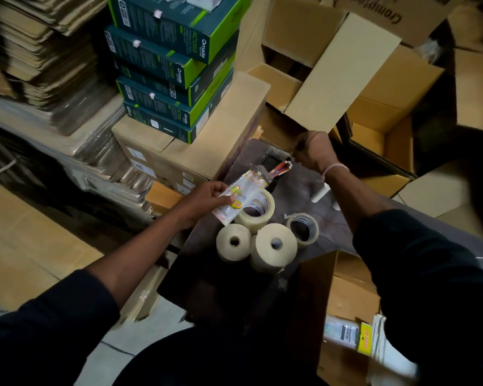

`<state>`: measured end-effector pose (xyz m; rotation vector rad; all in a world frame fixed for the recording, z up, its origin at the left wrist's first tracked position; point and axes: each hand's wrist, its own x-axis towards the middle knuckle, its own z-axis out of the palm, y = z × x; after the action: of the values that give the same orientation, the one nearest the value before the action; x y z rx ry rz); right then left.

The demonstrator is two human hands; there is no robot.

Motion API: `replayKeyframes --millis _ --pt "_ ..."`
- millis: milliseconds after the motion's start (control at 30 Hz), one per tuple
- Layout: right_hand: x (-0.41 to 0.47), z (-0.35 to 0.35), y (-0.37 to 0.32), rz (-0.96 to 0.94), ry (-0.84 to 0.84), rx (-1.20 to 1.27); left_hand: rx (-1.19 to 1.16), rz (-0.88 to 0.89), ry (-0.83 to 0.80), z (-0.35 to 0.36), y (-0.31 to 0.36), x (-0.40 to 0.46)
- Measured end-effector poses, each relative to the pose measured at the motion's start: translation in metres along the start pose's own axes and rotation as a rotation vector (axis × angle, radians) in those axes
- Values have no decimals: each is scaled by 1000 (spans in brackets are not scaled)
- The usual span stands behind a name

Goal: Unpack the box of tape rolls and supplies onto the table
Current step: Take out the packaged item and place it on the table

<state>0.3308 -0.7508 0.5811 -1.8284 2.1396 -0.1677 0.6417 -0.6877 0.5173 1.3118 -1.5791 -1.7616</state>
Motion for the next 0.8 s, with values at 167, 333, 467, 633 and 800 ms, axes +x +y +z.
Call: replayKeyframes --millis 167,333,467,633,800 --pt "-51 -29 10 145 60 543 53 87 -41 29 25 6" --pt "-105 -51 26 189 -93 784 47 156 -75 65 44 5" --pt "-147 -59 52 135 -173 782 77 202 -101 103 58 7" --pt "-186 -69 91 134 -133 898 59 243 -211 146 78 3" --pt "-224 -81 130 136 -136 790 73 243 -254 191 94 -2"
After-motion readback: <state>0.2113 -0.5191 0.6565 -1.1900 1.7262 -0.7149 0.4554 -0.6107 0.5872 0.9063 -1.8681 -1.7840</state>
